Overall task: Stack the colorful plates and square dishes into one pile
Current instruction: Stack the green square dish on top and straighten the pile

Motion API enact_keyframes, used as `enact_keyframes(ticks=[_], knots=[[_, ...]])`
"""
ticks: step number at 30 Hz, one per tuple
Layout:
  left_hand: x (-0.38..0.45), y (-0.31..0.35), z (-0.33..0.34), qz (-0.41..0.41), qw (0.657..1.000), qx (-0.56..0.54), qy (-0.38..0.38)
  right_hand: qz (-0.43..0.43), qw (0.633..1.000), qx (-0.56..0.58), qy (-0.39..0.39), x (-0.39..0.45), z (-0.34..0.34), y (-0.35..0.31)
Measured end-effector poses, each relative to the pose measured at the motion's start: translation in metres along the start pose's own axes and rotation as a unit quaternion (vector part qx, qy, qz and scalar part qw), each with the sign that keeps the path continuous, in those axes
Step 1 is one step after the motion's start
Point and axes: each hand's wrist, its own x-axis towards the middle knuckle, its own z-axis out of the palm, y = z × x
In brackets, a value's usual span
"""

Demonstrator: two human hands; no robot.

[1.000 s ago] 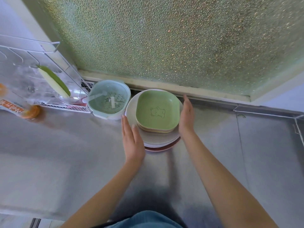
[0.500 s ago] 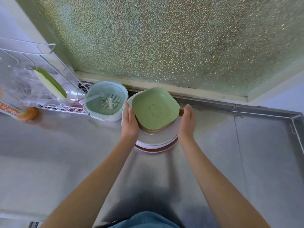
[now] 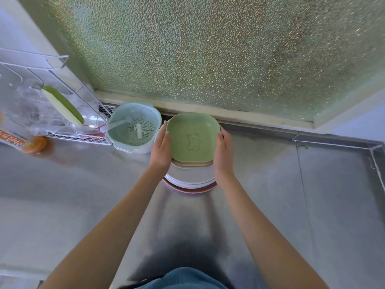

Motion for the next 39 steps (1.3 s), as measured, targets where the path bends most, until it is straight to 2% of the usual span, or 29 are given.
enact_keyframes(ticks=[3, 6, 9, 23, 27, 29, 32, 35, 39], knots=[[0.0, 0.001, -0.001, 0.002, 1.0, 0.008, 0.0, 0.023, 0.999, 0.02, 0.027, 0.002, 0.0, -0.002], [0.0, 0.0, -0.002, 0.006, 1.0, 0.016, -0.004, 0.017, 1.0, -0.006, 0.007, 0.008, 0.004, -0.005], [0.0, -0.001, -0.003, 0.013, 1.0, 0.021, -0.007, 0.015, 0.999, 0.028, -0.006, 0.006, 0.005, -0.004], [-0.002, 0.001, 0.0, 0.031, 0.999, 0.035, -0.006, -0.016, 0.999, 0.039, 0.008, 0.004, 0.004, 0.005], [0.003, 0.006, -0.003, -0.003, 1.0, 0.001, -0.025, 0.057, 0.996, 0.07, 0.0, 0.013, 0.003, -0.005], [0.011, 0.011, -0.004, -0.024, 0.999, -0.013, -0.022, 0.088, 0.993, 0.073, -0.031, 0.022, 0.002, -0.015], [0.015, 0.014, 0.0, -0.017, 0.999, -0.021, -0.023, 0.099, 0.993, 0.025, -0.058, 0.024, 0.006, -0.02], [0.016, 0.011, 0.003, -0.009, 1.0, -0.024, -0.01, 0.082, 0.996, -0.03, -0.013, 0.022, 0.009, -0.009], [0.017, 0.01, 0.003, 0.006, 1.0, 0.0, -0.007, 0.07, 0.997, -0.029, 0.003, 0.022, 0.008, -0.005]])
